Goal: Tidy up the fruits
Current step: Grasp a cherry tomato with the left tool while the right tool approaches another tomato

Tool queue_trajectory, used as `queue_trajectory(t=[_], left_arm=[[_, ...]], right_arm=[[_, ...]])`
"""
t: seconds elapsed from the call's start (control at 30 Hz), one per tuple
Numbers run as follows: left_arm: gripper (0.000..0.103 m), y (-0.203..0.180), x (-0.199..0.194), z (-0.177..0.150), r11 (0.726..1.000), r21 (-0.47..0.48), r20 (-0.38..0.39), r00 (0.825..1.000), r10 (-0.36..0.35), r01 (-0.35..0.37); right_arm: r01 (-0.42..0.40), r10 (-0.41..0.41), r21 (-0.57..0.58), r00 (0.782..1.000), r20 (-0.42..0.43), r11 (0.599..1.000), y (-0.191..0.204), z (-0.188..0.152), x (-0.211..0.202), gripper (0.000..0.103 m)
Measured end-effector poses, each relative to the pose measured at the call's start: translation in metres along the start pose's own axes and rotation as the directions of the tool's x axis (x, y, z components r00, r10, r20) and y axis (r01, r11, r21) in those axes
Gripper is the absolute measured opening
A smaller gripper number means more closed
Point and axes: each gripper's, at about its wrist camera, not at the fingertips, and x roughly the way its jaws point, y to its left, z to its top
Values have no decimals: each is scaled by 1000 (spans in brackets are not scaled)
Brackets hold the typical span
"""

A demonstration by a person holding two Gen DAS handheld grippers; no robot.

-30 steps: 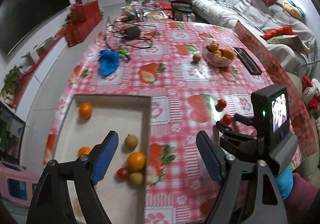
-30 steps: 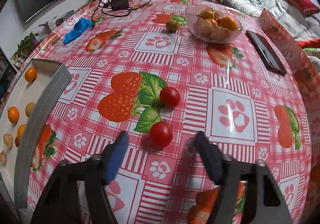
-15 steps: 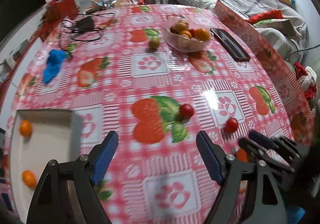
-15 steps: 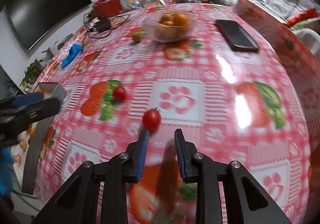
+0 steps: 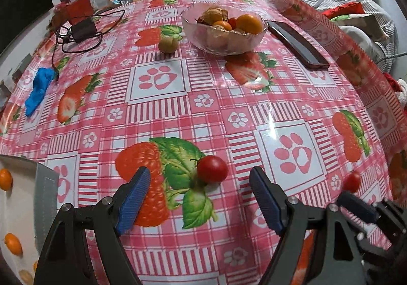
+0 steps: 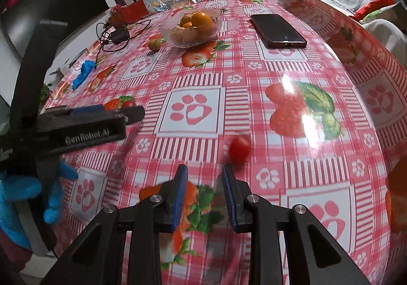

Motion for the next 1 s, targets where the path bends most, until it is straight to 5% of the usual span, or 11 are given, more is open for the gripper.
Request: queue_trajectory(t=[0.13,0.2,0.7,1.0], left_arm=[[80,-1,2,2,1000,-6,16,1000,-5,5],[76,-3,3,3,1000,-3,27,1000,-5,5],[71,-11,4,5,1000,-14,68,998,8,-7],[32,-17,-1,4,1000,2,73,997,-17,16]], right_arm=[[35,-35,18,999,6,999,-7,5,-1,35],[59,-60,24,998,29,998,-12,4,-5,83],[134,-141,90,987,72,987,-37,16,-17,83],[245,-292,312,949,116,918,-112,-4,-67,83]])
